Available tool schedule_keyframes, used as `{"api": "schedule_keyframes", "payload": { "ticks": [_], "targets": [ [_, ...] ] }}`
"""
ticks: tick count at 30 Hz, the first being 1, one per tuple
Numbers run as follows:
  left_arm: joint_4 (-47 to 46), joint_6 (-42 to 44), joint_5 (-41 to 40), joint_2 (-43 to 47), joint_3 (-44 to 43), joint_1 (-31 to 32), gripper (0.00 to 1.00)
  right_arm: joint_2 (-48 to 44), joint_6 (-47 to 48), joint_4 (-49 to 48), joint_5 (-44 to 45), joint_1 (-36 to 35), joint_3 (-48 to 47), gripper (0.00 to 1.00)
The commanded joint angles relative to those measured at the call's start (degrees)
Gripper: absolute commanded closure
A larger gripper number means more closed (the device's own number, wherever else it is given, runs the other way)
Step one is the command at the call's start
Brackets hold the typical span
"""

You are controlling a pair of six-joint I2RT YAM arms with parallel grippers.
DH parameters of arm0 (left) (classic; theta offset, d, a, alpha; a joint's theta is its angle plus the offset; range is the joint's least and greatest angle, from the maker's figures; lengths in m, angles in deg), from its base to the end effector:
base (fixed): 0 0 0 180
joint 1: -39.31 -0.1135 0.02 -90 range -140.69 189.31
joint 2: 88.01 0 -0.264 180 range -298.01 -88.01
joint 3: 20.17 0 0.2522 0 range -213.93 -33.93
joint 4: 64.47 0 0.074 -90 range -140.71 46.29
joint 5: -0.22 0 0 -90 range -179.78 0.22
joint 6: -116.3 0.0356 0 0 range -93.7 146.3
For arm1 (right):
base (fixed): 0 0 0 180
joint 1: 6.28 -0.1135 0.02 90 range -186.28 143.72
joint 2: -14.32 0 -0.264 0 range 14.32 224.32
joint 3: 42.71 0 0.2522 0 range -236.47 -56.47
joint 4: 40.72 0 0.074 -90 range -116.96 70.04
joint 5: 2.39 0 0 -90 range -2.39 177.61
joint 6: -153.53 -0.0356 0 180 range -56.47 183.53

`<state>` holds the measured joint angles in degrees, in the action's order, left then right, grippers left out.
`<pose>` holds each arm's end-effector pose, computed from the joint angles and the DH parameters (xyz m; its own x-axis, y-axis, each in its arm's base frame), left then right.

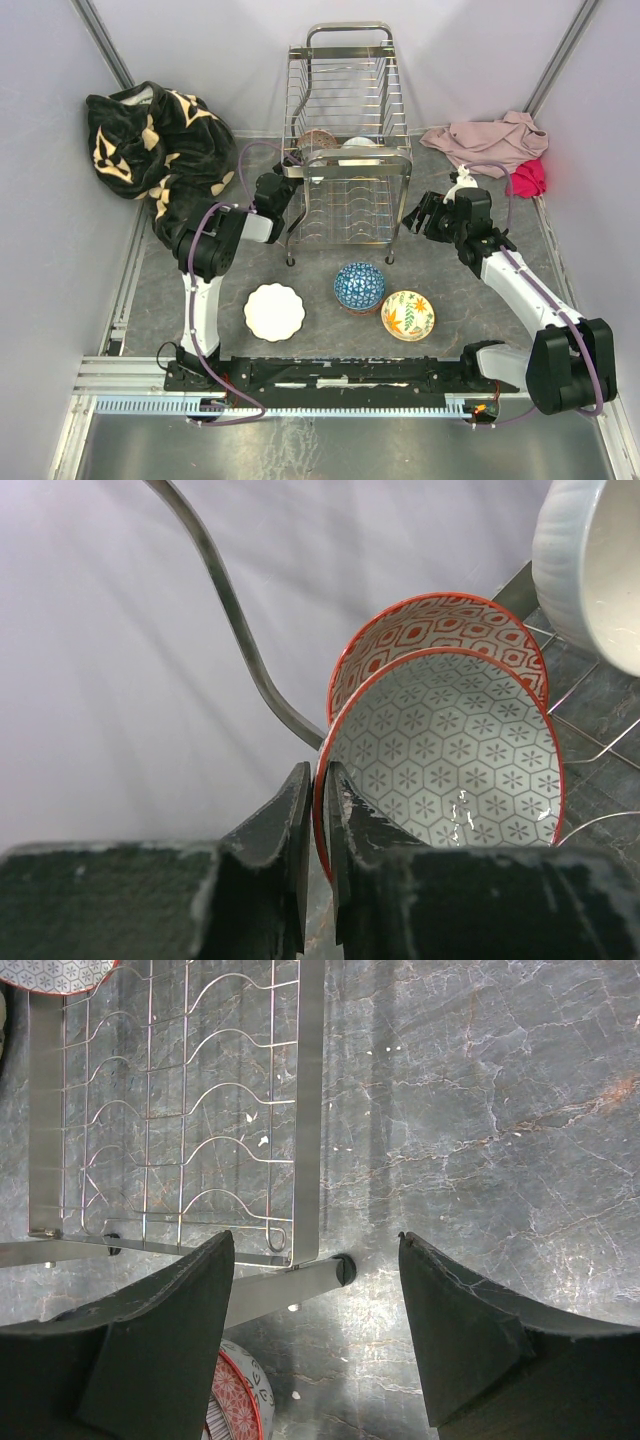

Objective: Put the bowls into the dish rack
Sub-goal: Place the bowl in the dish rack.

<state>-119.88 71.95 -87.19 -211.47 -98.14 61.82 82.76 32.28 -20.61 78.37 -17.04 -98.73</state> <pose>0.4154 -0.1739 0.1728 0.4141 0.6016 -0.6830 0.1823 0.6804 0.7098 0.2556 0.0544 0.2461 -0.6162 0.4041 -0.6760 0.0028 0.8595 0.5112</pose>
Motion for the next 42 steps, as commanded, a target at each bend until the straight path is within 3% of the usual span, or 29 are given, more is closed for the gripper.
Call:
{"api": "schedule_keyframes", "payload": {
  "ticks": [1, 10, 16, 30, 33, 36, 42],
  "targets": [
    [-2.13, -2.90, 1.78, 3.13, 0.47, -0.12, 0.80, 0.03, 0.22, -2.22, -0.34, -0.22, -0.28, 0.26],
    [-1.76, -2.14, 2.50, 2.72, 0.66, 1.28, 0.82, 0.36, 0.21, -2.30, -0.25, -0.21, -0.37, 0.26],
    [-2.48, -1.86, 2.27, 2.55, 0.85, 2.39, 0.77, 0.37, 0.22, -2.19, -0.20, -0.20, -0.50, 0.26],
    [-6.60, -3.00, -2.57, 2.96, 1.69, 2.55, 0.29, 0.26, 0.22, -2.00, -0.34, -0.15, -0.54, 0.26],
    [-7.12, -3.49, -4.49, 2.75, 1.03, 2.45, 0.06, 0.06, 0.22, -1.75, -0.41, -0.22, -0.64, 0.26],
    [-6.98, -5.75, -5.58, 2.85, 0.22, 1.69, 0.00, -0.15, 0.25, -1.61, -0.52, -0.12, -0.69, 0.25],
    [-3.72, -10.49, -5.83, 4.03, -1.34, 0.06, 0.01, -0.20, 0.19, -1.56, -0.67, -0.15, -0.72, 0.26]
  ]
}}
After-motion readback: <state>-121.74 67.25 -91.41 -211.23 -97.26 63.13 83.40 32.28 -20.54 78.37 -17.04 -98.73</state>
